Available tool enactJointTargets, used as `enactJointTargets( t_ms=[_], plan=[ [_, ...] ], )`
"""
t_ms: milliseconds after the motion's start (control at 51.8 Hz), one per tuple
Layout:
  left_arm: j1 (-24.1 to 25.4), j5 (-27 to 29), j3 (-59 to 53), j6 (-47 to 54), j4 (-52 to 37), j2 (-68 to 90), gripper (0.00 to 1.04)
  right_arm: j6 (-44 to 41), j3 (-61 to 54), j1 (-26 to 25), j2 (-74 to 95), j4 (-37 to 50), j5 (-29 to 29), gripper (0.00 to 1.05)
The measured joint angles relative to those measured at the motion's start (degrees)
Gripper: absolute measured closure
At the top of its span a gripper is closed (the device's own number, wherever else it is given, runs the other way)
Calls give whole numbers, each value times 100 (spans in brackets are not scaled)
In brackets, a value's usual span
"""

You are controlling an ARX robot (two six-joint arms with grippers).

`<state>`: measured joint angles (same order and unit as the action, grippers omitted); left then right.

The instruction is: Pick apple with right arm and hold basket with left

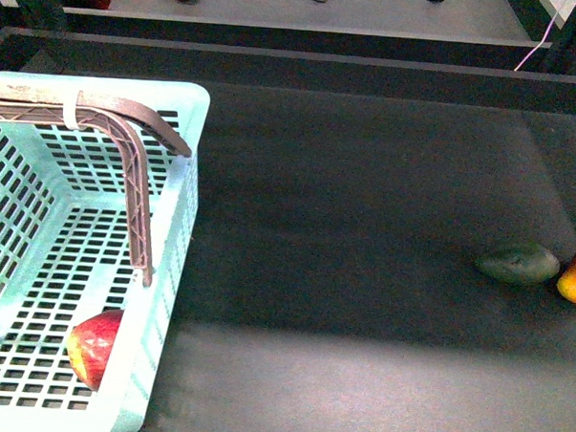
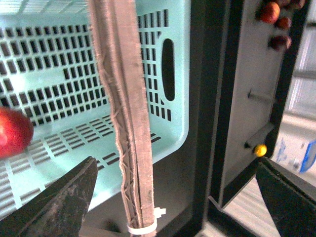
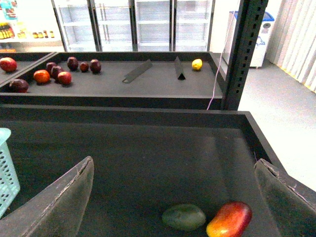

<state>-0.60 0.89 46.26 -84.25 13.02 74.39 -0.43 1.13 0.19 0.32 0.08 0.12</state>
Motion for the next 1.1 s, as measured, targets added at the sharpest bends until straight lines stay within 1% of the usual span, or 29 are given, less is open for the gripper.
enactJointTargets(
  t_ms=[19,77,97,116,135,155,174,232,251,290,329,348,367,444,464,618,966,1024,1101],
  plan=[
    [15,-68,-378,636,-949,-50,14,0,0,0,0,0,-2,9],
    [31,-87,-1141,2079,-2673,-146,24,0,0,0,-2,0,0,9],
    [33,-87,-1486,2815,-3432,-188,28,2,0,0,-2,0,-2,9],
    [35,-92,-1740,3536,-4002,-225,32,0,0,0,-2,0,2,9],
    [35,-90,-1899,3827,-4367,-256,34,0,0,0,-2,0,2,9],
    [35,-90,-2122,4631,-4868,-326,39,0,0,0,-2,0,0,9],
    [35,-90,-2269,5149,-5215,-391,42,0,0,0,-2,0,0,9],
    [35,-90,-2559,6363,-5864,-643,53,0,0,0,-2,0,0,9],
    [35,-90,-2592,6542,-5917,-686,55,0,0,0,-2,0,0,9],
    [35,-87,-2723,7180,-6017,-859,62,0,0,0,-2,0,0,9],
    [39,-87,-2938,7656,-6037,-1073,73,0,0,0,-2,0,0,9],
    [39,-87,-2994,7779,-6037,-1113,76,0,0,0,-2,0,0,9],
    [39,-90,-3128,7921,-6033,-1204,82,0,0,0,-2,0,0,9],
    [39,-90,-3438,8192,-5978,-1506,100,0,0,0,-2,0,0,9],
    [39,-87,-3499,8209,-5960,-1593,102,0,0,0,-2,0,0,9],
    [42,-87,-3783,8310,-5779,-2085,101,0,0,0,-2,0,0,9],
    [42,-87,-4260,8341,-5040,-3281,101,0,0,0,-2,0,0,9],
    [42,-87,-4452,8345,-5233,-3368,101,0,0,0,-2,0,0,9],
    [42,-87,-4542,8349,-5029,-3558,101,2,0,0,-2,0,2,9]
  ],
)
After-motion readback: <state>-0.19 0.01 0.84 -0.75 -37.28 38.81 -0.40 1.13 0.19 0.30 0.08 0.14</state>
